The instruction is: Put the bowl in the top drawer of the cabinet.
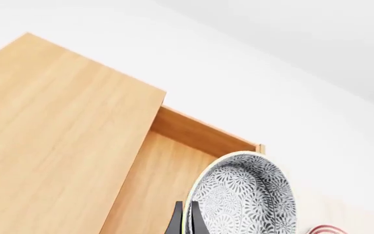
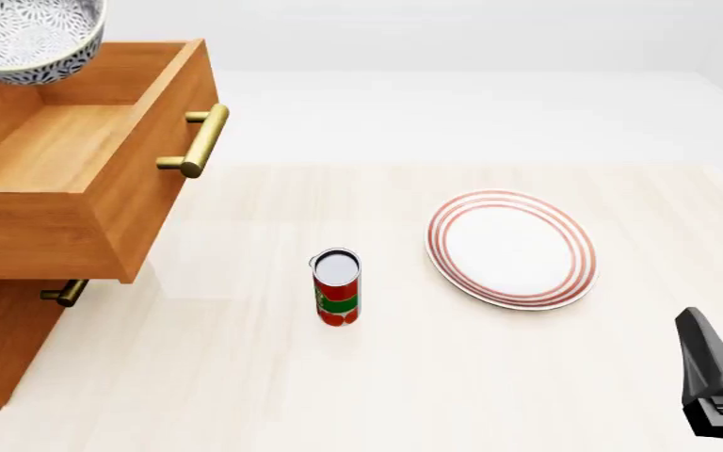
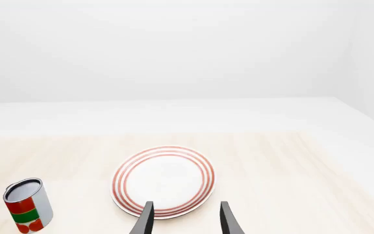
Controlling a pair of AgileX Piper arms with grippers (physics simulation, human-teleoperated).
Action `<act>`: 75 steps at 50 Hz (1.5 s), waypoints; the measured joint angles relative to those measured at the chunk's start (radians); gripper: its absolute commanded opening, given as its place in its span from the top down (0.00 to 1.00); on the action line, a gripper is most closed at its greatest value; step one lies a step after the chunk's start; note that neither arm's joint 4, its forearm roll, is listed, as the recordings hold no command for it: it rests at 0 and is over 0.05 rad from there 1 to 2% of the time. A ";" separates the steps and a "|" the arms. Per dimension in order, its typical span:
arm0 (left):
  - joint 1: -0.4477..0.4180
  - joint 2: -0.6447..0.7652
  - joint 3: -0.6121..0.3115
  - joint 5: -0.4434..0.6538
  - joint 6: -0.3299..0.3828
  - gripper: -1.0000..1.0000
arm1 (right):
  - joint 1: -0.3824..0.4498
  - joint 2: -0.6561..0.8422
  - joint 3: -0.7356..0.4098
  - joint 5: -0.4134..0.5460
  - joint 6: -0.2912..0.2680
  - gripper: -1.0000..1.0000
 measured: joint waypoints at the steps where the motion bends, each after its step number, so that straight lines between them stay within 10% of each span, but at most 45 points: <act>1: 0.000 0.002 -0.001 0.002 0.001 1.00 | 0.000 0.000 0.000 0.000 0.000 0.00; 75: 0.042 0.129 -0.063 0.056 0.066 1.00 | 0.000 0.000 0.000 0.000 0.000 0.00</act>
